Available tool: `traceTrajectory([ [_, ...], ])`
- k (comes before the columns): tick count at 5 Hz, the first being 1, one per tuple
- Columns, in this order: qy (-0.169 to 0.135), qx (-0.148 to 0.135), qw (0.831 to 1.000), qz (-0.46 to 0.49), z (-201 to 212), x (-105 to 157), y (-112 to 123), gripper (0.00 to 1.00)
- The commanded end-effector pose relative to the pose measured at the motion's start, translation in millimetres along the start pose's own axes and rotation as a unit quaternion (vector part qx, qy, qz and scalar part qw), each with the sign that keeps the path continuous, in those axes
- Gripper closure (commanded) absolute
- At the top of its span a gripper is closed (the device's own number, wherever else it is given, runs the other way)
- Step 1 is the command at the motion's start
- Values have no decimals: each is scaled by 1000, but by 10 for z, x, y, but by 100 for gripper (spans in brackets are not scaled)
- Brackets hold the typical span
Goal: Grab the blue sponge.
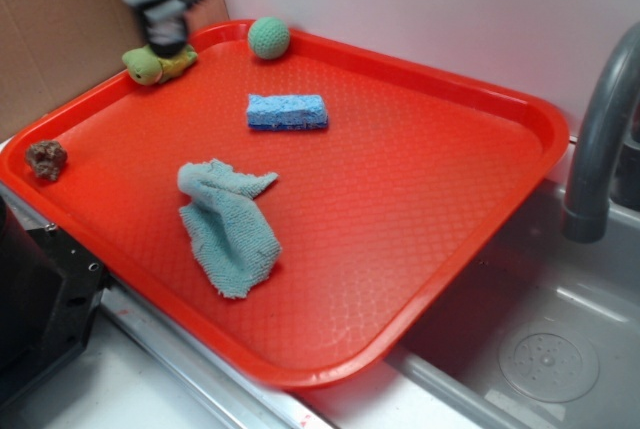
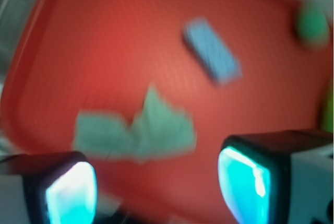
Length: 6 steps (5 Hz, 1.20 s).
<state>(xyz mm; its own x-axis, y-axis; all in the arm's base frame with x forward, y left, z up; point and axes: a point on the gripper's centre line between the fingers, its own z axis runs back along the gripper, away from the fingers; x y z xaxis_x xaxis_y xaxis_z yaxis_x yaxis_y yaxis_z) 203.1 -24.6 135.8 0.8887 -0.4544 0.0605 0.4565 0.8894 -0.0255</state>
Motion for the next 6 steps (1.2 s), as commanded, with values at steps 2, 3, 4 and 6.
traceTrajectory([
  [2,-22,8,1000,1,86,79,7,0],
  [3,-47,48,996,-64,-180,211,211,0],
  [4,-64,98,981,-155,-479,335,359,0],
  [6,-44,12,971,-234,-1077,563,501,0],
])
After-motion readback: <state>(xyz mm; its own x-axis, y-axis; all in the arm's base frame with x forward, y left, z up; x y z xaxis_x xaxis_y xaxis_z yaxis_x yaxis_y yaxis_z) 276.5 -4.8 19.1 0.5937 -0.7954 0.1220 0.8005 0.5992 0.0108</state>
